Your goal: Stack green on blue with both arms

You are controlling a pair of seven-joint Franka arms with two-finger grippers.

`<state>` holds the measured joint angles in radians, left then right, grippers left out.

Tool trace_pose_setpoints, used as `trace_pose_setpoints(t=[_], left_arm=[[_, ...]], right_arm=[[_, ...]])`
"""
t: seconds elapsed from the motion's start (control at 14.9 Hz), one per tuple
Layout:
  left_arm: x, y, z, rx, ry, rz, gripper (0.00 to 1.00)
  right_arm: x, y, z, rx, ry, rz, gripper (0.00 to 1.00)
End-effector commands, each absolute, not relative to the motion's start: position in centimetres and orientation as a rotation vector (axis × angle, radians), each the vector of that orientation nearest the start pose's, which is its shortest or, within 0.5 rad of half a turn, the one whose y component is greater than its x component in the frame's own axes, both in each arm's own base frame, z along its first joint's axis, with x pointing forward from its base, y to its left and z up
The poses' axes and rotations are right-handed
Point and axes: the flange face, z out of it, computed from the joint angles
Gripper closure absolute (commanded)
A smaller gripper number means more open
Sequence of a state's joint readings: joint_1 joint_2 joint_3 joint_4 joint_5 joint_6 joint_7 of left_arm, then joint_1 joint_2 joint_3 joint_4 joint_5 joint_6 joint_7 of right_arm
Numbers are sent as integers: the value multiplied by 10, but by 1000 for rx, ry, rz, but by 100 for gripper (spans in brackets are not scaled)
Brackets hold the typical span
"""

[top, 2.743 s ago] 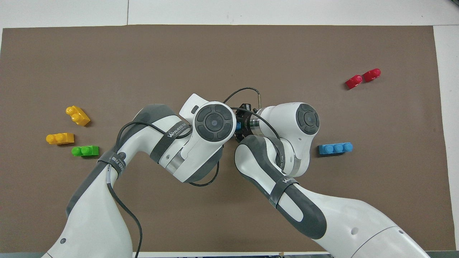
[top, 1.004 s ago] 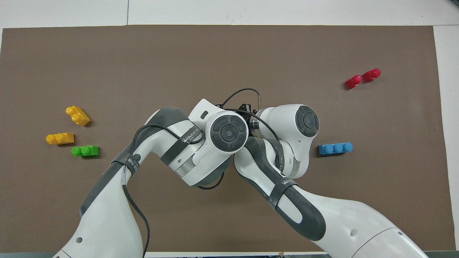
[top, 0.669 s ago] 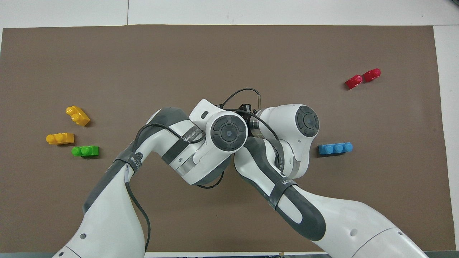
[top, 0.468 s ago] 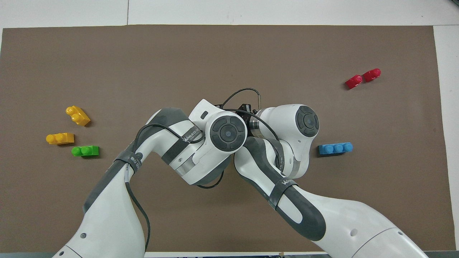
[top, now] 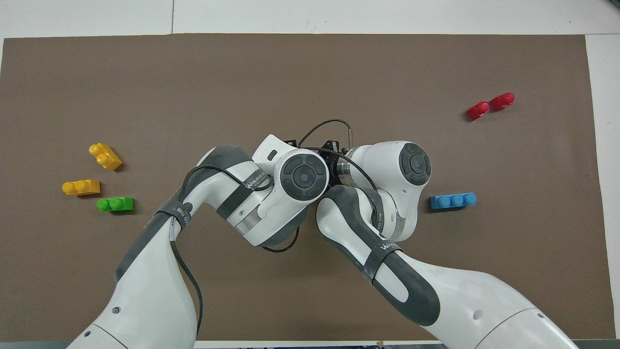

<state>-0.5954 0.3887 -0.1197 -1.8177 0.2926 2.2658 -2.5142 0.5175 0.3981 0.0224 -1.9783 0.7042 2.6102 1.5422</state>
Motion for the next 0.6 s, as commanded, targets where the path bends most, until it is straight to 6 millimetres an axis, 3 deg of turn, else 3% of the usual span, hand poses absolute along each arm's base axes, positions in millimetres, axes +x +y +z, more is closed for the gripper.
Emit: trace_pose_setpoints(t=[0.0, 0.07, 0.2, 0.33, 0.54], left_arm=[[506, -389, 373, 2105, 2195, 325, 0], [506, -381, 387, 2130, 2178, 338, 0], [511, -361, 405, 2209, 2144, 363, 0], [520, -340, 417, 2317, 2065, 368, 0], [541, -302, 434, 2341, 2023, 380, 0]], right_arm=[[546, 311, 256, -1904, 1951, 335, 86], [545, 311, 256, -1904, 1953, 337, 48], [547, 310, 257, -1897, 1959, 337, 22], [549, 310, 259, -1893, 1961, 343, 14], [554, 306, 268, -1875, 1965, 351, 5]])
